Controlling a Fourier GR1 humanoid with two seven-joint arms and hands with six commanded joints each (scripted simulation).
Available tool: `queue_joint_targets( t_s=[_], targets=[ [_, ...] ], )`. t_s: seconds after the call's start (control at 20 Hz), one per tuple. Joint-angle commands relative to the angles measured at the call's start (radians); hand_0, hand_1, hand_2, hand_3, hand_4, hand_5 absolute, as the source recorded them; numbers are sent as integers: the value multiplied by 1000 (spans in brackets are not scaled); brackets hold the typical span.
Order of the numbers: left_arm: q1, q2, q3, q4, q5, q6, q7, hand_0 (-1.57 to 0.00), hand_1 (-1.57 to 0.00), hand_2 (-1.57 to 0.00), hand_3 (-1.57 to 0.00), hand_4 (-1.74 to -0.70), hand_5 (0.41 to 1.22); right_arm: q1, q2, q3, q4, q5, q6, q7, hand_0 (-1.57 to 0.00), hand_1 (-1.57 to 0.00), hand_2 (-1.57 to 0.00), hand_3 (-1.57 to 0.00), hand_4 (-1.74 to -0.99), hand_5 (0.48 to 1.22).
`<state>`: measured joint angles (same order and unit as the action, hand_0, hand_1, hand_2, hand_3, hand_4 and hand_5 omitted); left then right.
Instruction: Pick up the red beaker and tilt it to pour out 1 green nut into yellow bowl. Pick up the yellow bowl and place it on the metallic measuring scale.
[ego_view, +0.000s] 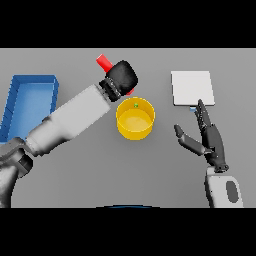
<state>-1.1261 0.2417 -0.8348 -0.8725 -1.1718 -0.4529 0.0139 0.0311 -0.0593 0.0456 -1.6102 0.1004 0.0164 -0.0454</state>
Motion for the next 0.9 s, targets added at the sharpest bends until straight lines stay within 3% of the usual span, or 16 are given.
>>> queue_joint_targets(
  t_s=[0.0, 0.2, 0.55, 0.85],
  targets=[
    [-4, -3, -22, 2, -19, 14, -9, -1571, -1571, -1571, -1509, -1735, 1221, 1, 4, 3, 4, -1, 3, -7, 1, 1, 1, 1, -1297, 602],
    [-42, -20, -105, 49, -92, 8, -27, -1571, -1571, -1571, -1546, -1738, 1221, -15, 3, 1, -4, 4, -8, 27, 1, 1, 1, 1, -1283, 602],
    [-111, -49, -197, 69, -157, -59, -81, -1571, -1571, -1571, -1566, -1740, 1221, 3, -1, 12, -16, 30, -17, 2, 1, 1, 1, 1, -1282, 603],
    [-149, -52, -236, 107, -197, -58, -91, -1571, -1571, -1571, -1570, -1741, 1221, -6, -1, 9, -17, 38, -29, 18, 1, 1, 1, 1, -1245, 585]
  ],
)
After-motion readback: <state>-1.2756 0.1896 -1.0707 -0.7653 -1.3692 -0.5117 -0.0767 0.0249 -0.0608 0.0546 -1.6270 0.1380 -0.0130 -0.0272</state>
